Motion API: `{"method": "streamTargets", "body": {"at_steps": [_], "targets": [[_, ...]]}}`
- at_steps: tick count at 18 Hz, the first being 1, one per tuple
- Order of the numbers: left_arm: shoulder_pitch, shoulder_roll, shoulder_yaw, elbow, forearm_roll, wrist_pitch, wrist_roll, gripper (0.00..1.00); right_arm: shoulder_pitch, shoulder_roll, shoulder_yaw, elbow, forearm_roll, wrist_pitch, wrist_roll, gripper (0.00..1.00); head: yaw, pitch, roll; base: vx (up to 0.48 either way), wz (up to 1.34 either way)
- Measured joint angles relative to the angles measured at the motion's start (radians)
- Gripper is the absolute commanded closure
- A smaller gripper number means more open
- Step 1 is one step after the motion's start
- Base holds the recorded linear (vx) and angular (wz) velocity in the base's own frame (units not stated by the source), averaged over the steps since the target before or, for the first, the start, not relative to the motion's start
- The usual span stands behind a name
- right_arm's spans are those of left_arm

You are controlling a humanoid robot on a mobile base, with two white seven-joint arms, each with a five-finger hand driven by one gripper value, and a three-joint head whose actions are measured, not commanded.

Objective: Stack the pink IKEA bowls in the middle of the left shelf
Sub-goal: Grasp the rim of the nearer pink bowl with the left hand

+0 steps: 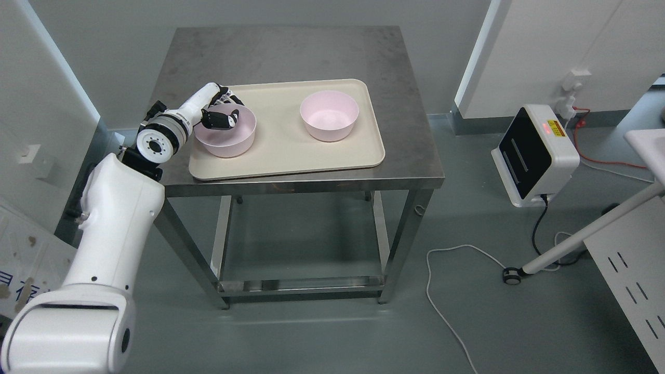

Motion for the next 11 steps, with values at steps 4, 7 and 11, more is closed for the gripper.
{"method": "streamTargets", "body": {"at_steps": [4, 7, 11], "targets": [[-0.001, -0.006, 0.016, -0.018, 0.001, -0.005, 0.013, 0.99, 0.000, 0.000, 0.000, 0.000, 0.000, 0.000, 0.000, 0.00, 0.0000, 0.000, 0.000, 0.000, 0.00], [-0.005, -0.019, 0.025, -0.040, 0.004, -0.007, 0.014, 0.99, 0.000, 0.000, 0.000, 0.000, 0.000, 0.000, 0.000, 0.00, 0.0000, 0.000, 0.000, 0.000, 0.00], [-0.029, -0.055, 0.033, -0.077, 0.007, -0.001, 0.002, 1.00, 0.000, 0.000, 0.000, 0.000, 0.000, 0.000, 0.001, 0.00, 0.0000, 0.000, 0.000, 0.000, 0.00]]}}
